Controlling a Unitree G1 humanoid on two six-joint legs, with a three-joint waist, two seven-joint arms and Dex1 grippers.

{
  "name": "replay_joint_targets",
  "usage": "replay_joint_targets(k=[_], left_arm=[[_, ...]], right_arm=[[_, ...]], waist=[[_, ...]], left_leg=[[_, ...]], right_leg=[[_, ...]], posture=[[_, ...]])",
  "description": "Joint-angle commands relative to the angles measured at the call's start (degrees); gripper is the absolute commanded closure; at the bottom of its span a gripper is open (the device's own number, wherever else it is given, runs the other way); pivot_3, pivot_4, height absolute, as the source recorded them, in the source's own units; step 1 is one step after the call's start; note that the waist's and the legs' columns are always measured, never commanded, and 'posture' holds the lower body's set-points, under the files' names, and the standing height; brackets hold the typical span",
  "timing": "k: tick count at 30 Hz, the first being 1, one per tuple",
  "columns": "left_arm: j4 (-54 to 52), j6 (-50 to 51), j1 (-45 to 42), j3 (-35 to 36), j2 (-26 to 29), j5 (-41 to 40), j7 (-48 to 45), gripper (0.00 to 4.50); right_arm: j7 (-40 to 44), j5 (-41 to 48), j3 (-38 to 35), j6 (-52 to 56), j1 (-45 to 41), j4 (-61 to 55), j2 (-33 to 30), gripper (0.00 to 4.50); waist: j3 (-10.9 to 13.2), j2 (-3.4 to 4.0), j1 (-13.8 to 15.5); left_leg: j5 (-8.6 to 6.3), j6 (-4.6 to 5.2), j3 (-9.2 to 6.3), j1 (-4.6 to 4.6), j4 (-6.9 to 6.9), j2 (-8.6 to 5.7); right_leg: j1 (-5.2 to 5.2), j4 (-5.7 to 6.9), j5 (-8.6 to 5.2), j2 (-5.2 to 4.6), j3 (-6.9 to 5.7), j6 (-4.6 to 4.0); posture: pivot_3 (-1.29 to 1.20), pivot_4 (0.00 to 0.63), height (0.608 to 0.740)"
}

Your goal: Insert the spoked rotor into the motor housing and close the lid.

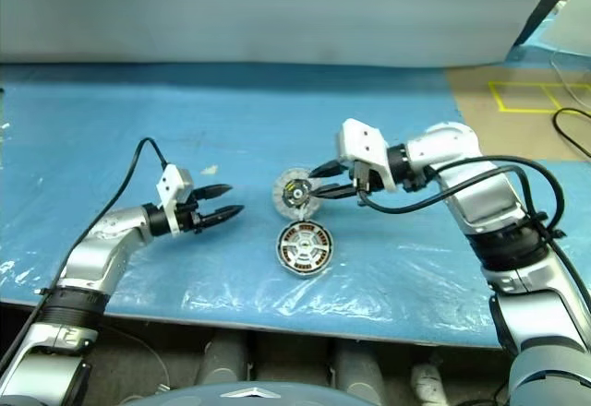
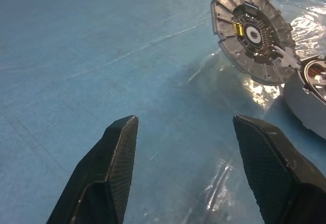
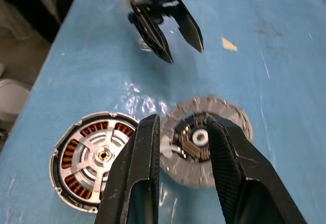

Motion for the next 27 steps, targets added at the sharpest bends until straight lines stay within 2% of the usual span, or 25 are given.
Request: replay_joint_targets(k=[1,4,10,11,18,27], left_arm=[[8.26,-1.14,-6.93,2.20,-3.24,-2.01,-1.55,1.54],[18.23,-2.01,-12.45,1.57,-5.85,-1.25,-5.46,2.22],[37.49,-5.86,-23.42,1.30,-11.90,1.84,-9.47,4.25],[39.70,-7.07,-24.42,1.65,-12.34,2.18,-10.23,4.46],[50.87,-6.06,-31.52,3.80,-13.86,3.81,-11.24,4.46],[56.42,-2.32,-36.57,4.05,-17.91,6.79,-15.96,4.46]], right_arm=[[-4.90,0.88,-3.90,3.21,3.17,-5.60,-0.23,2.99],[-8.73,1.85,-4.98,6.31,5.06,-8.22,1.23,2.98],[-12.85,1.92,-5.55,9.13,9.49,-12.80,1.00,2.98],[-13.22,1.94,-5.81,9.35,10.09,-13.48,0.68,2.98],[-14.86,3.15,-8.48,11.94,14.83,-19.29,-3.35,2.98],[-18.31,5.72,-13.17,17.14,20.60,-26.30,-6.42,2.98]], waist=[[0.00,0.00,0.47],[0.00,0.00,0.78],[0.00,-0.01,1.16],[0.01,-0.01,1.12],[0.04,-0.06,1.25],[0.06,-0.10,1.52]], left_leg=[[0.00,-0.02,0.00,0.01,0.01,-0.01],[0.01,-0.04,0.00,0.09,0.07,-0.01],[0.04,-0.09,-0.03,0.03,0.03,-0.09],[0.04,-0.09,-0.04,0.00,0.02,-0.14],[0.03,-0.11,-0.14,-0.03,-0.09,-0.25],[0.04,-0.10,-0.19,-0.02,-0.10,-0.43]], right_leg=[[0.00,0.02,0.00,-0.01,0.00,0.00],[0.02,0.12,0.01,-0.01,0.04,0.02],[0.03,0.04,0.03,-0.02,0.08,0.05],[0.02,-0.01,0.03,-0.05,0.09,0.06],[0.03,-0.10,0.06,-0.10,0.07,0.13],[0.13,-0.24,0.07,-0.23,0.08,0.17]], posture=[[0.00,0.150,0.740],[0.00,0.150,0.740],[0.00,0.150,0.740],[0.00,0.150,0.740],[0.00,0.150,0.740],[0.00,0.150,0.740]])
